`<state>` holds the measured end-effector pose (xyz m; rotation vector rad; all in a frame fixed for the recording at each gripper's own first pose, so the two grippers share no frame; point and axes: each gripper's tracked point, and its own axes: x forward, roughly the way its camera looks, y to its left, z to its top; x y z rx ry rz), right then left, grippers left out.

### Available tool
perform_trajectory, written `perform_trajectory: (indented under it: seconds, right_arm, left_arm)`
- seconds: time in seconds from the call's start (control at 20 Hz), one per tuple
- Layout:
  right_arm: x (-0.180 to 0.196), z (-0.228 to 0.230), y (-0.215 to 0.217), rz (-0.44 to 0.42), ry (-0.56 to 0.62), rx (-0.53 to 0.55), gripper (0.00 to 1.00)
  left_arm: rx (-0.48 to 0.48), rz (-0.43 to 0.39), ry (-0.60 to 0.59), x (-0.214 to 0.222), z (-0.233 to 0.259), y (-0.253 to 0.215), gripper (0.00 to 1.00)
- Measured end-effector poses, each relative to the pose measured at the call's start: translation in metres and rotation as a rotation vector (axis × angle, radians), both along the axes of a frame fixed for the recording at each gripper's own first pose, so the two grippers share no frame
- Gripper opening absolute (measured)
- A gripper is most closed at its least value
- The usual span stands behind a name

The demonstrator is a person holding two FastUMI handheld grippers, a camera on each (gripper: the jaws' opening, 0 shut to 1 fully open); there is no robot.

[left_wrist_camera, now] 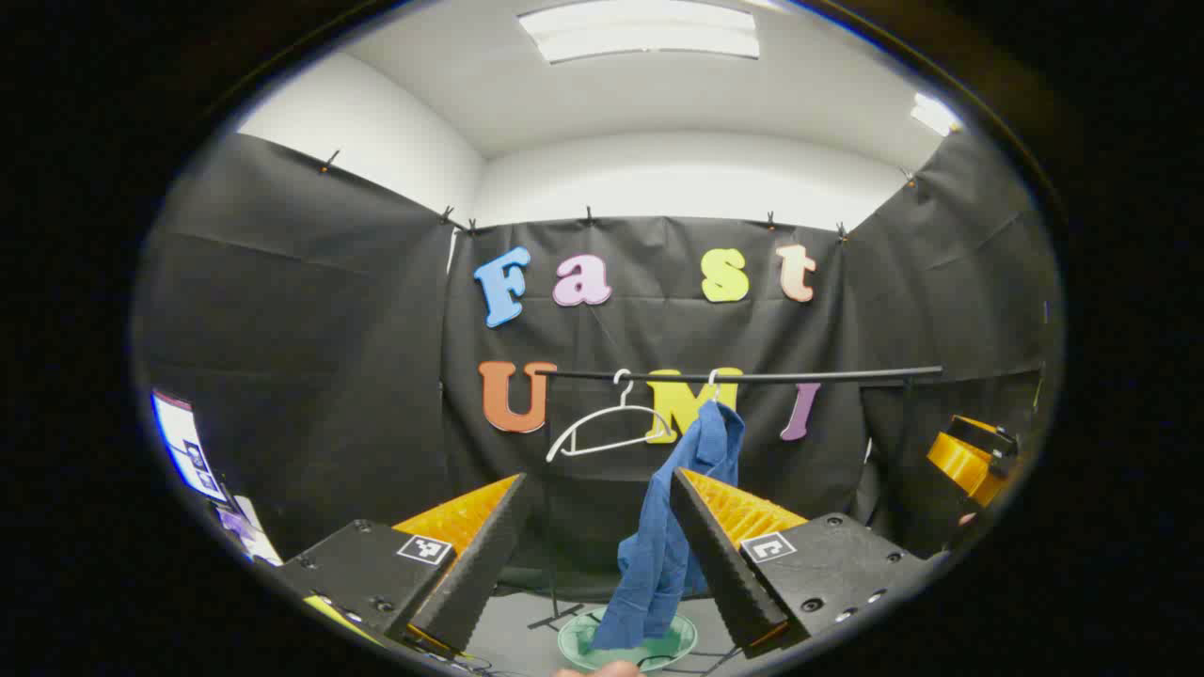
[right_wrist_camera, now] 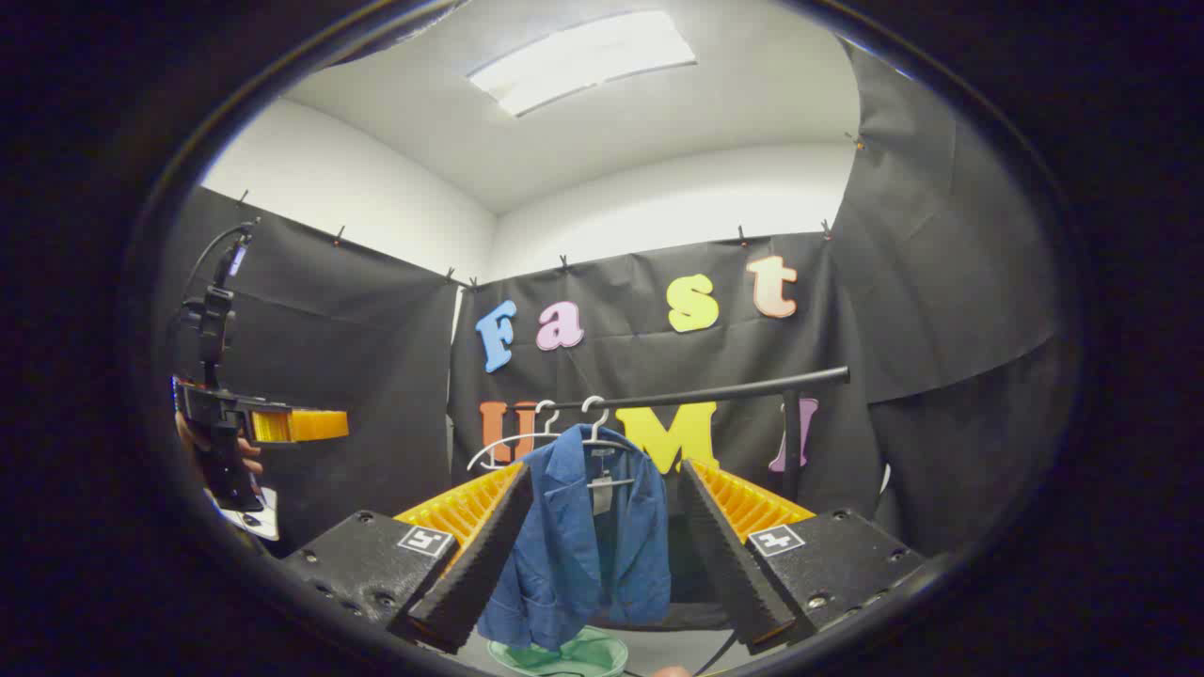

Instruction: Grasp the clothes on the hanger with both hands and then place them into the laundry hamper below.

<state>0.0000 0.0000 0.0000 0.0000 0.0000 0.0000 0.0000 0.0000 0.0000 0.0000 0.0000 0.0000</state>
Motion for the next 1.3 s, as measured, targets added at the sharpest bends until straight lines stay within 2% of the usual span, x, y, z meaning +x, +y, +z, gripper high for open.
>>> perform_trajectory:
  seconds: [0.2, 0.4, 0.55, 0.8, 1.05, 1.15, 1.25, 1.3]
  right_arm:
    - [0.003, 0.015, -0.011, -0.013, -0.024, -0.004, 0.99]
    - [0.007, 0.029, -0.015, -0.072, -0.038, -0.057, 0.99]
    - [0.017, 0.035, -0.003, -0.123, -0.062, -0.057, 0.99]
    - [0.049, 0.02, 0.016, -0.182, -0.032, -0.013, 0.98]
    - [0.072, -0.008, 0.021, -0.235, 0.007, 0.092, 0.97]
    - [0.078, -0.016, 0.017, -0.276, 0.014, 0.102, 0.98]
    - [0.08, -0.02, 0.016, -0.294, 0.017, 0.089, 0.94]
    - [0.083, -0.02, 0.017, -0.285, 0.018, 0.093, 0.87]
  left_arm:
    - [0.057, 0.0, -0.021, 0.007, 0.007, -0.001, 1.0]
    - [0.026, -0.044, -0.031, 0.025, 0.003, -0.007, 1.0]
    - [0.045, -0.077, -0.046, 0.04, 0.008, 0.0, 1.0]
    - [0.069, -0.121, -0.047, 0.064, 0.003, 0.009, 0.99]
    - [0.047, -0.182, -0.011, 0.088, -0.017, 0.003, 0.96]
    - [0.075, -0.205, -0.014, 0.104, -0.02, -0.001, 1.0]
    - [0.08, -0.22, -0.017, 0.112, -0.023, -0.009, 1.0]
    - [0.077, -0.226, -0.012, 0.114, -0.026, -0.015, 1.0]
